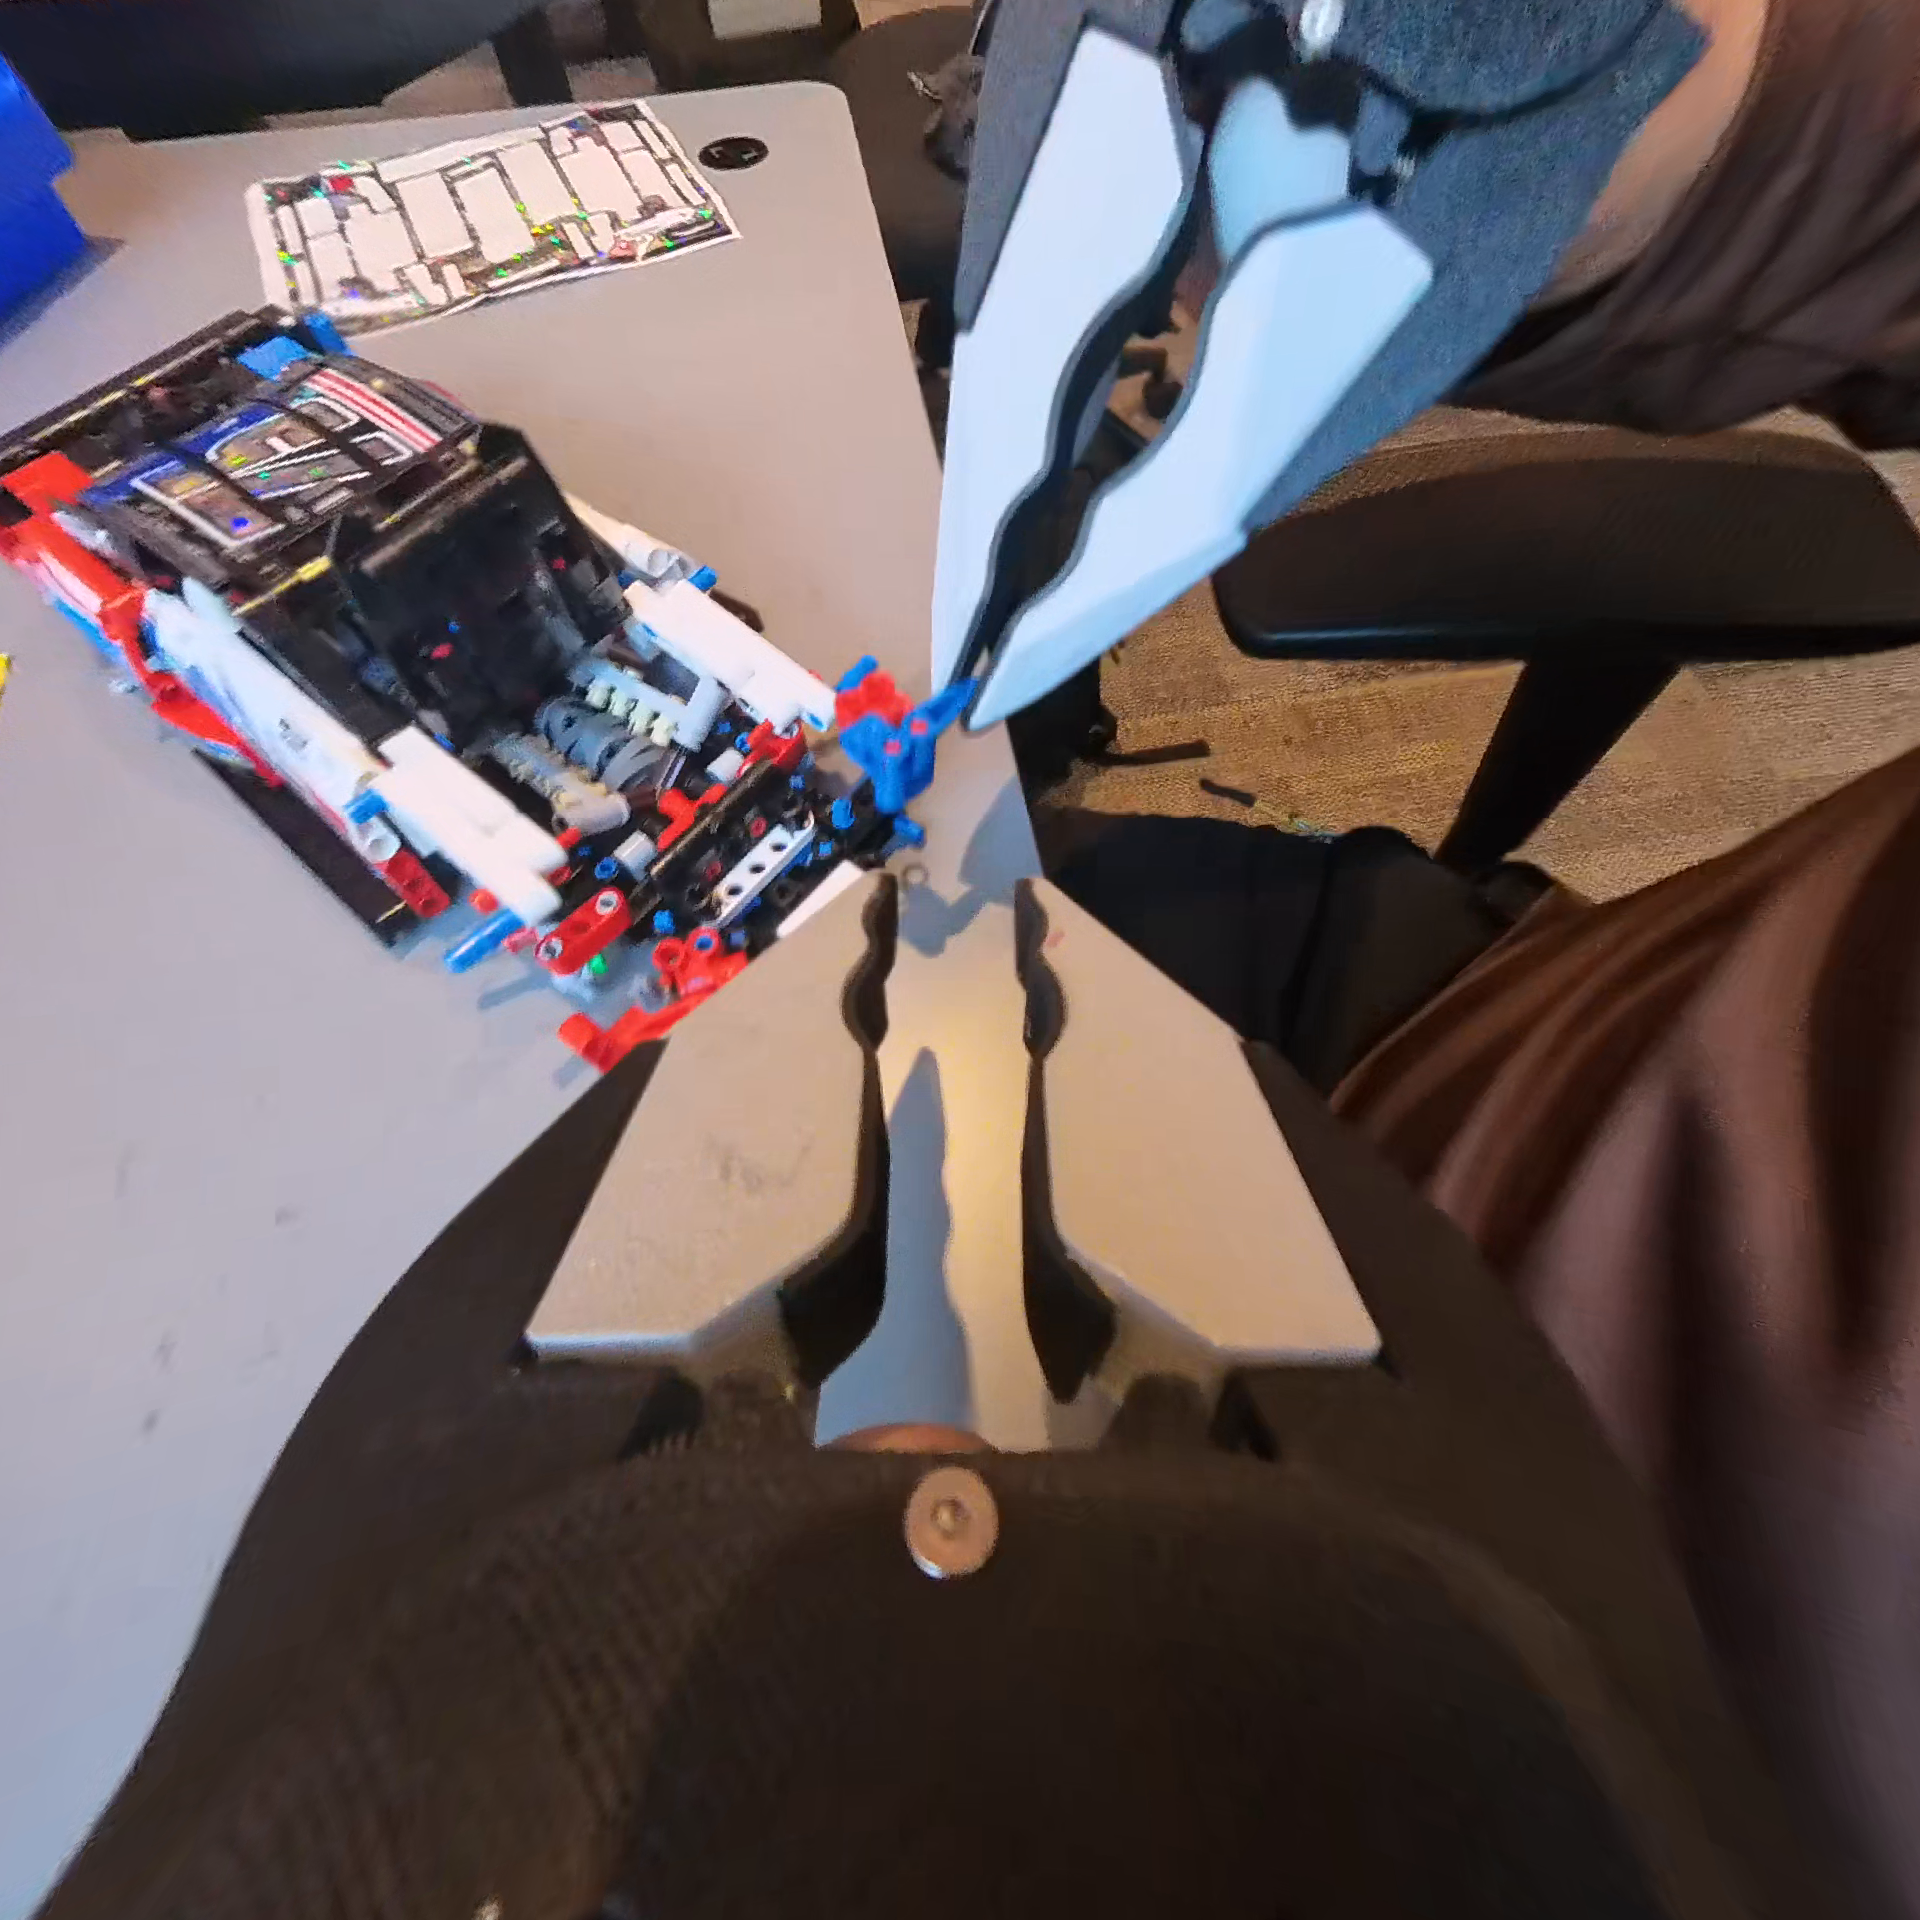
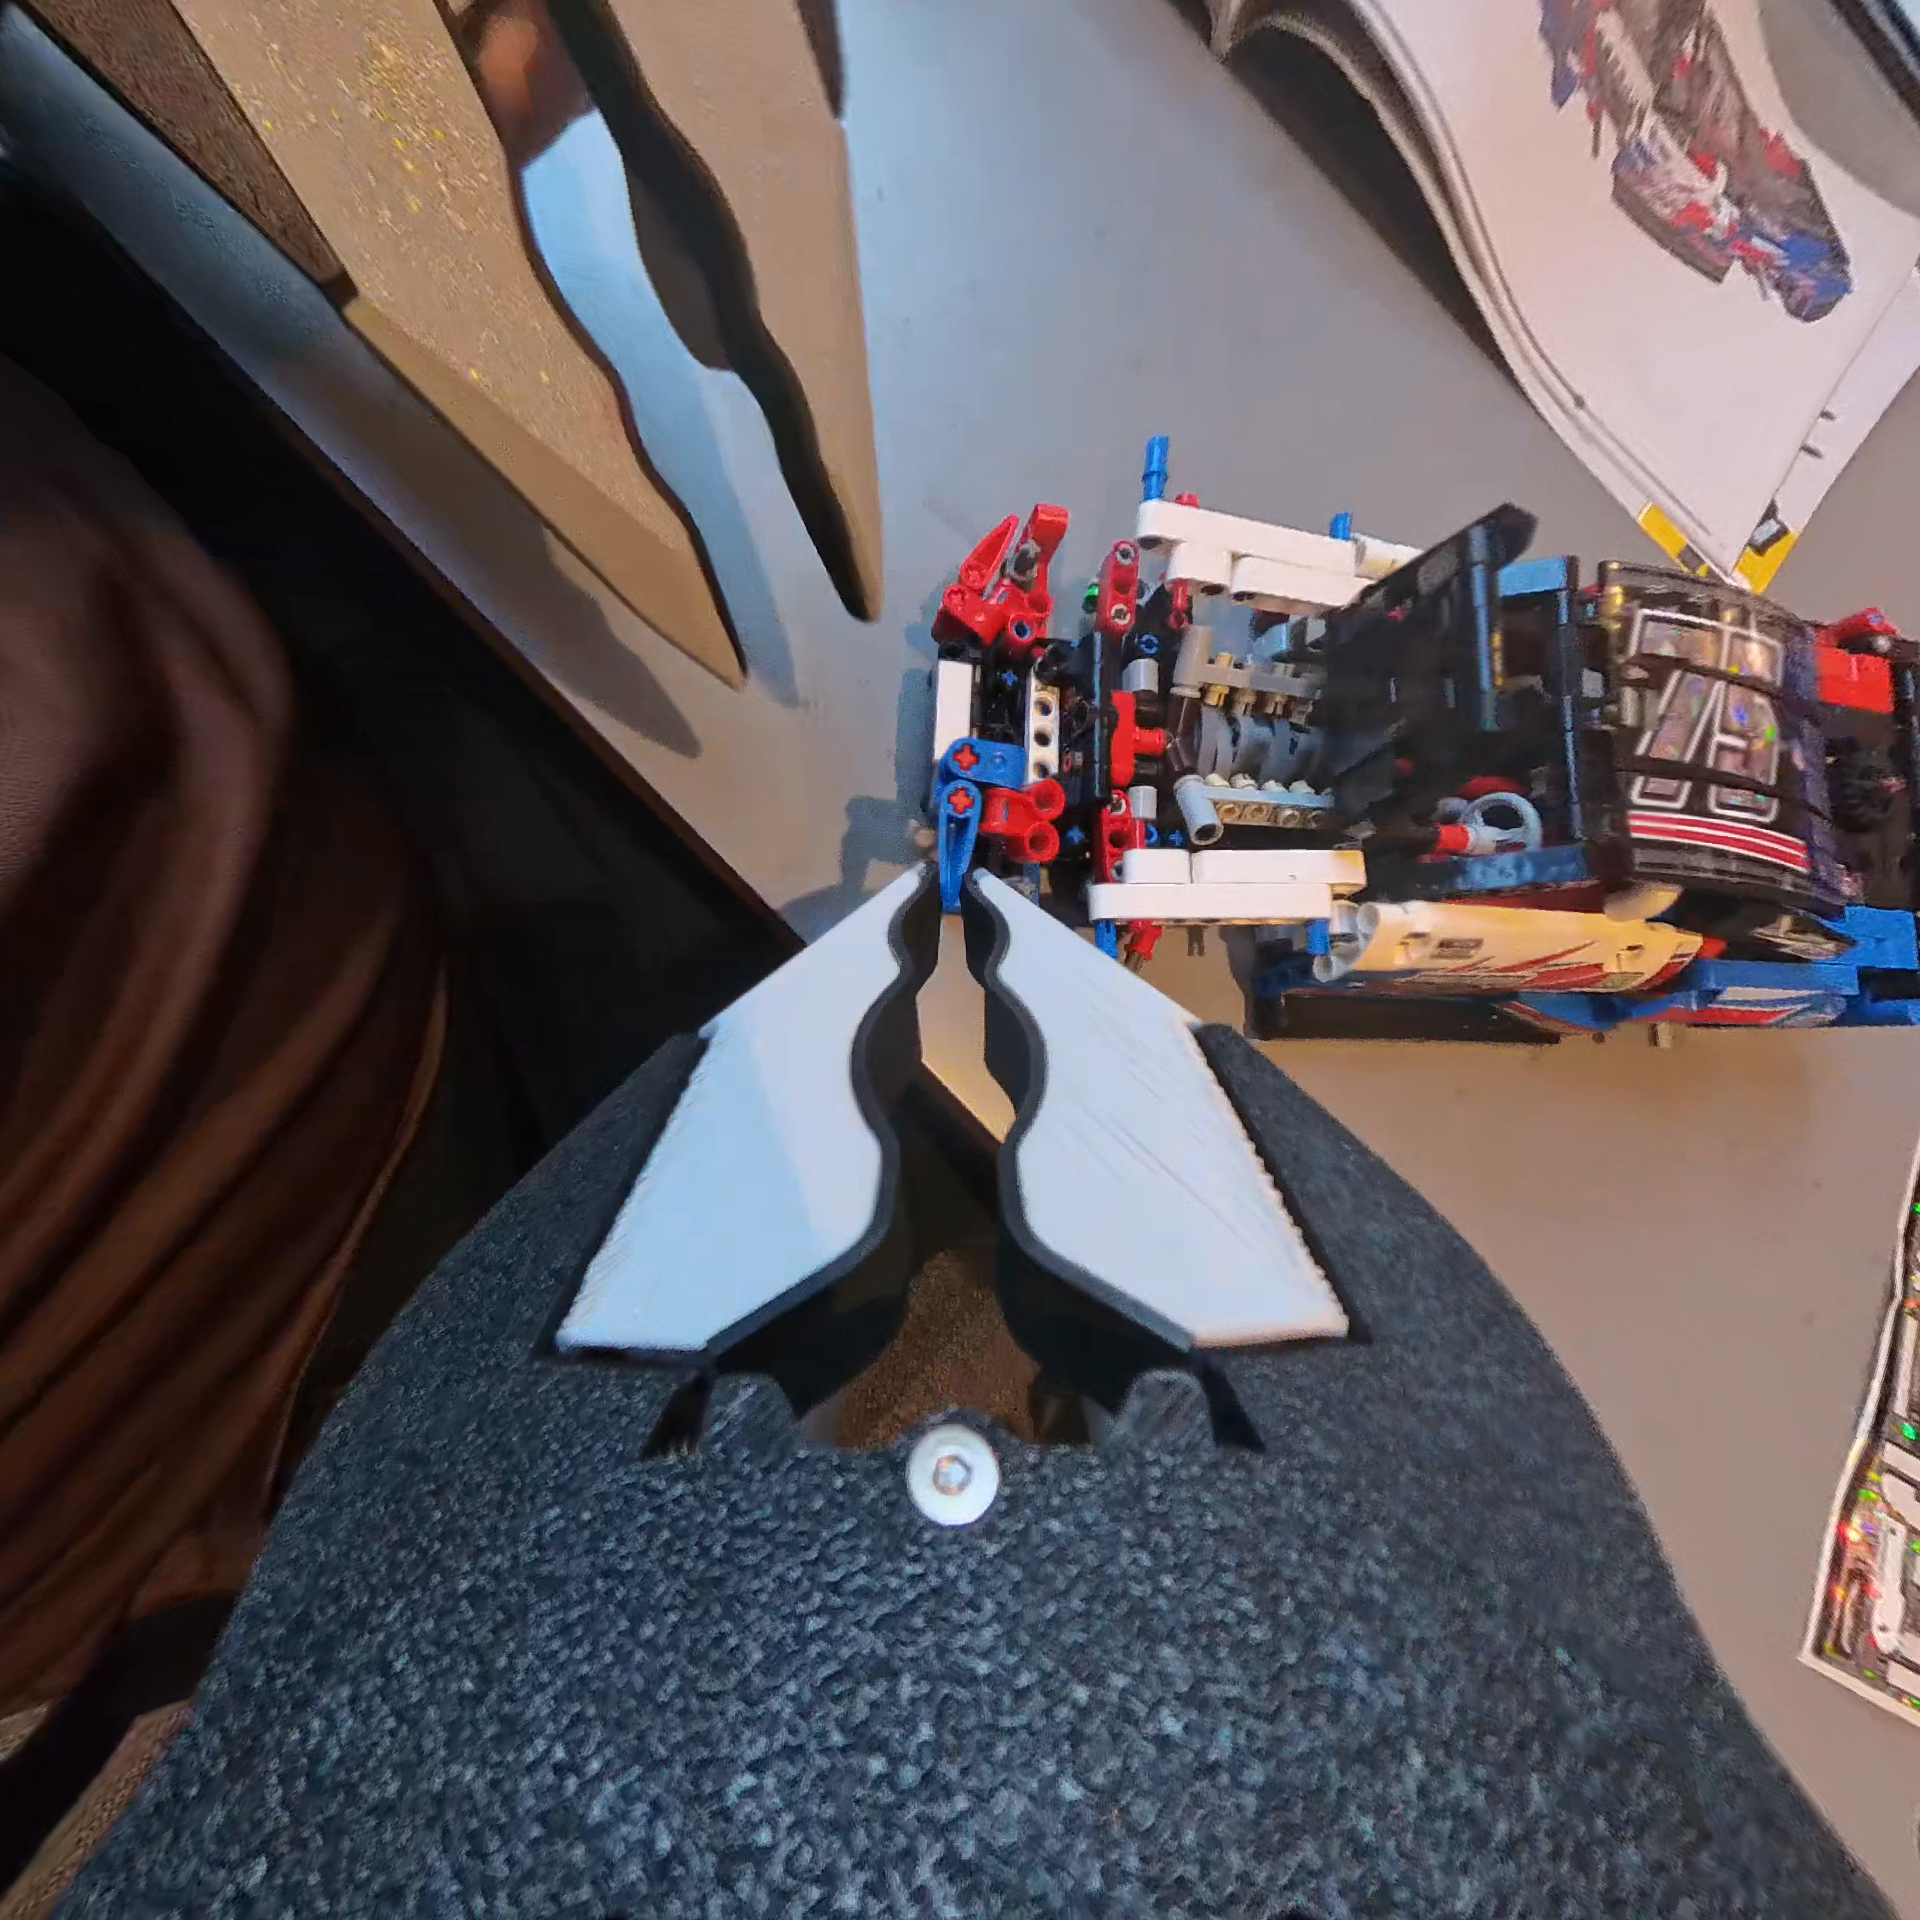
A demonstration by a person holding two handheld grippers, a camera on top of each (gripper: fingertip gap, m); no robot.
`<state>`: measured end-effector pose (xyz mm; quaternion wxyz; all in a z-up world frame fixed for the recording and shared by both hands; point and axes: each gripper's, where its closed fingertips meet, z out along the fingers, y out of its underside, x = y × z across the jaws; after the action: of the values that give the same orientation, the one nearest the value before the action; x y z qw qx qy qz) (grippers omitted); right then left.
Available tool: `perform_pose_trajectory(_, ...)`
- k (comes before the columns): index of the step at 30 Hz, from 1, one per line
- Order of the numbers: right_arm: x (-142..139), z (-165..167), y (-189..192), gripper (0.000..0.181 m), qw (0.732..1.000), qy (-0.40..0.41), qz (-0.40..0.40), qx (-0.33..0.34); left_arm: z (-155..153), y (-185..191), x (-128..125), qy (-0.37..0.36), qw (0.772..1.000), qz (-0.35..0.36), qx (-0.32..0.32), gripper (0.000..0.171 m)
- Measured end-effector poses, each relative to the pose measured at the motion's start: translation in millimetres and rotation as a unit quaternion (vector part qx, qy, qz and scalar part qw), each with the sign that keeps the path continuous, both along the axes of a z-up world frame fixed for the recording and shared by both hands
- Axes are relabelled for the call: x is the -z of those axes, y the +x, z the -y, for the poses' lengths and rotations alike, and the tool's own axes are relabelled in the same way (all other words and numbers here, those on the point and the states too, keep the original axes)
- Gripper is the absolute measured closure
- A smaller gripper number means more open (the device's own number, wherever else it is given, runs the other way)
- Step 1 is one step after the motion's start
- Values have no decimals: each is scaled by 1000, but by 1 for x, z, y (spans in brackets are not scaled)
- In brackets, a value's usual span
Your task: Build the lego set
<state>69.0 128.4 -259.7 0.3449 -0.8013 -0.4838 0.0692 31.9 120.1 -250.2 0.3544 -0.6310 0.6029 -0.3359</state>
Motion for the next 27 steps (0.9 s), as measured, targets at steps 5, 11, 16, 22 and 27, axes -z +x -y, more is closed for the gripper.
perform_pose_trajectory(5, 13, -1, -4, 178, 1000, -6, 9, -15, -8, 21, 12, 4, 1000, -22, 3, 151)
perform_pose_trajectory(11, 17, -3, -1, 178, 1000, 0, 11, -27, -15, 28, 26, 24, 998, -61, 8, 156)
perform_pose_trajectory(16, 14, 2, -3, 178, 999, 6, -7, -37, -12, 27, 26, 41, 998, -43, -11, 162)
perform_pose_trajectory(22, 13, 3, -6, 178, 998, 16, -10, -61, -10, 28, 32, 38, 998, -48, -10, 160)
perform_pose_trajectory(27, 13, -1, -4, 178, 998, 21, -11, -61, -16, 29, 30, 39, 998, -41, -18, 166)
